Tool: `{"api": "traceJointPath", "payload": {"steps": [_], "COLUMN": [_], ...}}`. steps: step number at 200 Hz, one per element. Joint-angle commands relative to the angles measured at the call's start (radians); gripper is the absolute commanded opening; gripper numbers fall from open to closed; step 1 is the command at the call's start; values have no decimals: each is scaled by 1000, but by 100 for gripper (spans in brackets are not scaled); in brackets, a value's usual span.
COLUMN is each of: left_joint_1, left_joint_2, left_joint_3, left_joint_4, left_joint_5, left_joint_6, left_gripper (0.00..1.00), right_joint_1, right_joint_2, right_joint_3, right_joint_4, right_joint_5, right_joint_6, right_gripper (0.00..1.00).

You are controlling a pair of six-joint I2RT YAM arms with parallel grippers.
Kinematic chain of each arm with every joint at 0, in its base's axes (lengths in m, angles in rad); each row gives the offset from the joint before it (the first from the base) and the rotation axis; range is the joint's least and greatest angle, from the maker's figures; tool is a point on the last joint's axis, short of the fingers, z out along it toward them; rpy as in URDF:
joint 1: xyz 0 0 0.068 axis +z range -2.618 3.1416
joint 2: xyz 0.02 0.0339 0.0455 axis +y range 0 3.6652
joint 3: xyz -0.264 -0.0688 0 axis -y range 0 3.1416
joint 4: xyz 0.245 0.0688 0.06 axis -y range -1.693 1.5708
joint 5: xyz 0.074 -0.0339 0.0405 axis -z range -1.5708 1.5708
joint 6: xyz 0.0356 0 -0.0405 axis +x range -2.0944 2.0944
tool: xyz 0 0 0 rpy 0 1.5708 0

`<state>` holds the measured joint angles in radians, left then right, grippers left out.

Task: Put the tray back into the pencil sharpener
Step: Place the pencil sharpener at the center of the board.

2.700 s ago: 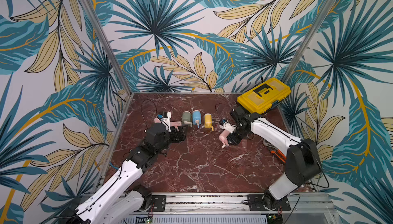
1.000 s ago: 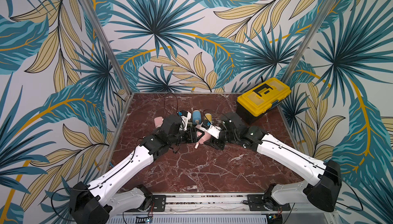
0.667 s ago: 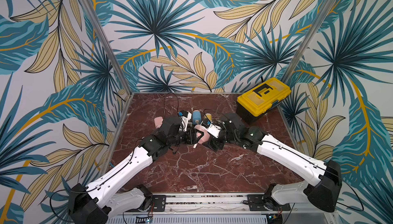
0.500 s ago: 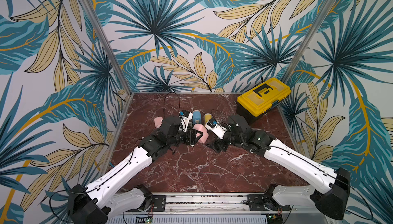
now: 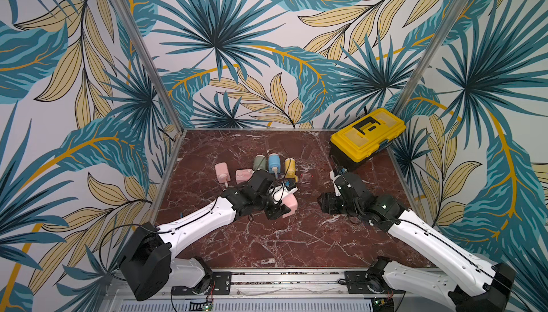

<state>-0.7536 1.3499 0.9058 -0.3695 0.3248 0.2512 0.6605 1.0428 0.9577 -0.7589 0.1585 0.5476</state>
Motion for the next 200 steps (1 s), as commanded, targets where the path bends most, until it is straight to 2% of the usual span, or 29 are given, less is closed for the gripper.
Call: {"api": "traceJointPath", "payload": {"steps": [1,32,66,101,156,200], "left_joint_1": [-28,-42,-49,-53,-63,-62], "left_joint_2": [17,61,122,188,241,278], "left_joint_3": [-43,-89,-118,-120,-124,-121], "left_joint_4": [158,290,404,453,483,481], "left_joint_5": [39,53,65,69,59,64], "left_joint_6": [137,140,142,147,159,171], "left_gripper": [38,39,39,39,50,52], "right_joint_1": [-73,-174,-226,-246,-258,-260], "right_joint_2": [28,42,61,68,91,94], "right_joint_3": [6,-20,-26,-27,-21,-21], "right_joint_4": [-136,-140,-180,-199,-206,-207], "right_joint_5": [-49,-144,-158,-163,-169,-175], "right_joint_6": [153,182,177,168,157,150], "right_gripper": [70,70,70,69,69,69]}}
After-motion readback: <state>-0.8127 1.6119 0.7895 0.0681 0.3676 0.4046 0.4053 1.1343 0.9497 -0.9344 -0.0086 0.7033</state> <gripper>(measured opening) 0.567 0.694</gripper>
